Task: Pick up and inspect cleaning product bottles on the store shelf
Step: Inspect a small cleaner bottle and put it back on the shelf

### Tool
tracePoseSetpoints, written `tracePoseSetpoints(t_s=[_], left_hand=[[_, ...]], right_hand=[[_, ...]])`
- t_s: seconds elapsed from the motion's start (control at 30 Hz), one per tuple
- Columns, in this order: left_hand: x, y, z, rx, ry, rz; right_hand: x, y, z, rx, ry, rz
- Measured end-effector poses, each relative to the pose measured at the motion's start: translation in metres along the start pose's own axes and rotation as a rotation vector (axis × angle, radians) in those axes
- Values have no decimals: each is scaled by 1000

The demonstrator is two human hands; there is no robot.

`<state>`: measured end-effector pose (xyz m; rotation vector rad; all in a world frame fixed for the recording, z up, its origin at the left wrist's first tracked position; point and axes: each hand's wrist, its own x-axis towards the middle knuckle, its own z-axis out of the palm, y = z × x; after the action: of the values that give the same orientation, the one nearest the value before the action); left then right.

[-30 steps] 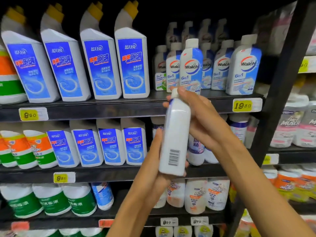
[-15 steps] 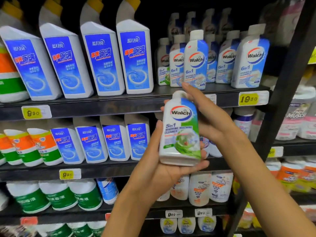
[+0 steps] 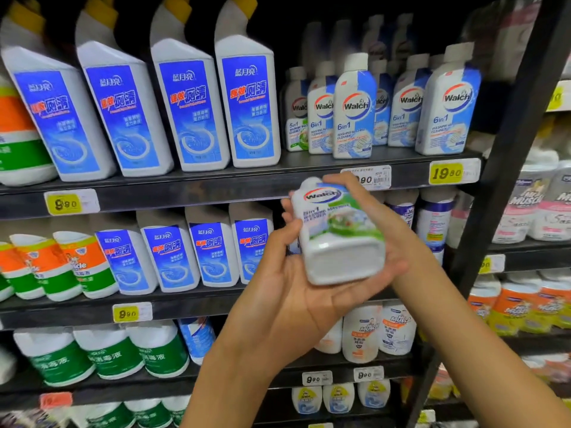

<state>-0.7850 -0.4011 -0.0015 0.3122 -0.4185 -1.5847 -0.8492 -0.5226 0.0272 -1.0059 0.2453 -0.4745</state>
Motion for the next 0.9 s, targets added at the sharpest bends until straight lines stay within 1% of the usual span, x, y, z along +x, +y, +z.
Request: tracePoseSetpoints(t_s=[0.03, 0.07, 0.1, 0.17, 0.23, 0.33, 0.4, 0.5, 0.6, 0.7, 0.77, 0.83, 0.9], left_hand=[[1, -2, -7, 89, 8, 63], [2, -2, -10, 203, 9, 96], [3, -2, -14, 303, 23, 110], [2, 1, -18, 495, 91, 139], [0, 5, -22, 597, 72, 184], [-2, 10, -29, 806, 99, 288], [-2, 14, -37, 969, 141, 383], [2, 19, -51, 1224, 181, 550], [8, 22, -62, 1359, 209, 679], [12, 29, -61, 1519, 269, 849], [12, 33, -56, 1556, 264, 932], [12, 35, -51, 1560, 230, 932], [11, 37, -50, 1523, 160, 856]], right_hand=[[2, -5, 3, 38, 35, -26], [3, -10, 6, 41, 46, -93], [5, -13, 10, 9, 62, -178], [5, -15, 11, -72, 29, -309], [0, -15, 10, -237, -18, -333], [-7, -13, 9, -457, -26, -345], [-10, -9, 8, -524, -13, -415], [-17, -4, 6, -580, -30, -570], [-28, 1, 7, -733, -62, -684], [-41, 3, 12, -945, -173, -719], [-47, 2, 14, -1053, -238, -740], [-48, -2, 14, -1067, -253, -759], [-44, -9, 10, -1023, -233, -762]])
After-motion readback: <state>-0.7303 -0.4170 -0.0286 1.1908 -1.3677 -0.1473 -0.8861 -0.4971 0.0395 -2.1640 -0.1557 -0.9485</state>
